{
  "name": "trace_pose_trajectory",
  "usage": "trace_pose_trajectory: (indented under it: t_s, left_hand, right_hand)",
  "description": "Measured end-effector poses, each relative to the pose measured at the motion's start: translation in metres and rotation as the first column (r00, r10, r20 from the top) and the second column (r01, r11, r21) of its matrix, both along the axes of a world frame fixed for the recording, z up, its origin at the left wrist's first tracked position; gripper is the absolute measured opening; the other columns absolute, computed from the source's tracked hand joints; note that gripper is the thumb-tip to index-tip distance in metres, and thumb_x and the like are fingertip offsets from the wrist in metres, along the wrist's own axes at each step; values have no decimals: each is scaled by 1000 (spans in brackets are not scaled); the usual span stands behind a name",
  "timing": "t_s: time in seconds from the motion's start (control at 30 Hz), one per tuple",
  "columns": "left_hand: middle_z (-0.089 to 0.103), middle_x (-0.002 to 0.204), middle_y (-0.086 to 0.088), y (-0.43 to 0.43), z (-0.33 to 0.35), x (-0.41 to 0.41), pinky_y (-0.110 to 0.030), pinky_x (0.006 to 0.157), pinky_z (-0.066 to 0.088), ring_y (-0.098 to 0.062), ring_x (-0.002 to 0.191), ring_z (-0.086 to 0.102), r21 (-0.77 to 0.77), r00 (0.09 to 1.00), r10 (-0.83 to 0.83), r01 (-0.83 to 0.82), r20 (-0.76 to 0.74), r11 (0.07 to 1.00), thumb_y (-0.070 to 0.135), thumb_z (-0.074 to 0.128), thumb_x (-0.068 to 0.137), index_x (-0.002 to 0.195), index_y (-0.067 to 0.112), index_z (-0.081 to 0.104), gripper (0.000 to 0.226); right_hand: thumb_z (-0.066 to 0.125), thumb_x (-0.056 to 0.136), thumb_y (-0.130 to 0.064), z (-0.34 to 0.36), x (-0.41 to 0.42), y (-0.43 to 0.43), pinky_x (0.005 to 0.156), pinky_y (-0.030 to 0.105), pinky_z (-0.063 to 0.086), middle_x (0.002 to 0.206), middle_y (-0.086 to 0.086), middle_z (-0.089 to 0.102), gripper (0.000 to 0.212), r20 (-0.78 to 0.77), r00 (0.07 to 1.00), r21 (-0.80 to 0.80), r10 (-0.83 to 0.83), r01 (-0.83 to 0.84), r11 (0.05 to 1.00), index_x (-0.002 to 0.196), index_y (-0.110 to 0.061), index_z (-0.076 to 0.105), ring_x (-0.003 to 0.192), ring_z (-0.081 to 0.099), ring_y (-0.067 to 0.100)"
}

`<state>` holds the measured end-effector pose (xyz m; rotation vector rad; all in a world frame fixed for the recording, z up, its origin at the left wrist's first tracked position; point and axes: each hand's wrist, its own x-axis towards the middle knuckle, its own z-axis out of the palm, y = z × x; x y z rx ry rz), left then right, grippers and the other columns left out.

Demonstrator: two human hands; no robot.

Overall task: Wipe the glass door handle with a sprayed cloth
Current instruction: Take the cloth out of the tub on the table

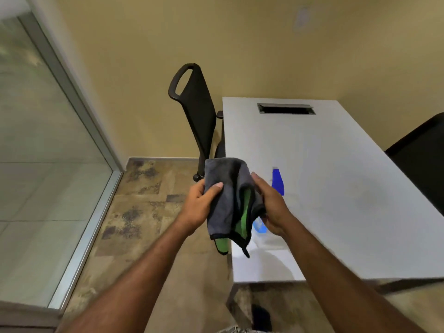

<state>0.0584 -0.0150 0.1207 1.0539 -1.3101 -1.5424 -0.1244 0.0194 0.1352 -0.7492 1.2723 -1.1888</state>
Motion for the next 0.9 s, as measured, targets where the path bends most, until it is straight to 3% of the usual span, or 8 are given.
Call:
trace_pose_trajectory:
  t_s: [0.07, 0.13, 0.27, 0.43, 0.53, 0.6, 0.73, 0.9]
  left_hand:
    - [76, 107, -8, 0, 4, 8, -33, 80, 59, -24, 100, 72, 134, 998, 15, -6, -67, 991, 22, 59, 103, 115, 11, 65, 18]
    - [73, 114, -15, -1, 5, 19, -39, 88, 58, -30, 106, 71, 229, 996, 20, -1, -83, 973, 25, 59, 102, 122, 7, 64, 27]
    - [75, 104, -17, -3, 11, 44, -39, 87, 54, -29, 98, 70, 425, 977, 124, -40, -172, 904, 27, 59, 100, 108, 3, 73, 29]
    - [75, 86, -12, -6, 12, 74, -30, 68, 60, -25, 85, 73, 511, 914, 241, -45, -326, 859, 21, 59, 95, 78, 8, 81, 31]
    - [75, 79, -10, 0, 10, 81, -32, 62, 60, -25, 73, 74, 554, 869, 270, 7, -416, 833, 22, 60, 88, 76, 7, 81, 29]
    - [75, 79, -8, 3, 7, 83, -32, 63, 60, -25, 72, 74, 545, 834, 281, 26, -474, 838, 24, 59, 91, 77, 8, 81, 30]
    - [74, 88, -8, 10, -1, 85, -38, 70, 61, -28, 79, 73, 575, 783, 336, 34, -524, 817, 32, 63, 87, 84, 9, 80, 28]
    - [74, 100, -16, 20, -12, 90, -44, 73, 61, -34, 87, 74, 568, 819, 280, 67, -501, 820, 27, 63, 90, 104, 4, 74, 29]
  right_hand:
    - [58, 87, -58, -8, 11, 0, 93, 35, 55, 113, 6, 75, 53, 104, 992, 15, 78, -80, 997, 120, -18, 70, 107, 70, 20]
    - [66, 83, -57, -14, 17, -2, 92, 35, 56, 117, 6, 73, 57, 27, 984, -23, 177, -176, 984, 125, -18, 65, 110, 69, 21]
    - [77, 81, -21, -16, 21, -12, 92, 44, 57, 110, 10, 73, 38, -183, 970, -21, 160, -166, 986, 116, -12, 67, 105, 69, 30]
    - [53, 85, 5, -6, 16, -24, 79, 38, 53, 92, 15, 68, 22, 33, 995, -10, 98, -97, 995, 97, -4, 69, 87, 62, 28]
    - [60, 89, -10, -7, 12, -28, 80, 37, 57, 89, 12, 69, 13, 300, 951, 20, 74, -84, 996, 90, -7, 73, 85, 67, 25]
    - [67, 89, -32, -12, 14, -29, 91, 41, 55, 94, 11, 71, 26, 409, 911, 61, 48, -80, 995, 97, -9, 73, 92, 68, 25]
    - [69, 83, -49, -33, 30, -25, 98, 45, 53, 117, 11, 73, 54, 252, 960, 124, 125, -160, 979, 123, -12, 68, 112, 67, 28]
    - [84, 71, -17, -40, 37, -30, 95, 48, 56, 113, 16, 73, 51, 163, 985, 69, 64, -76, 995, 118, -5, 68, 110, 67, 38]
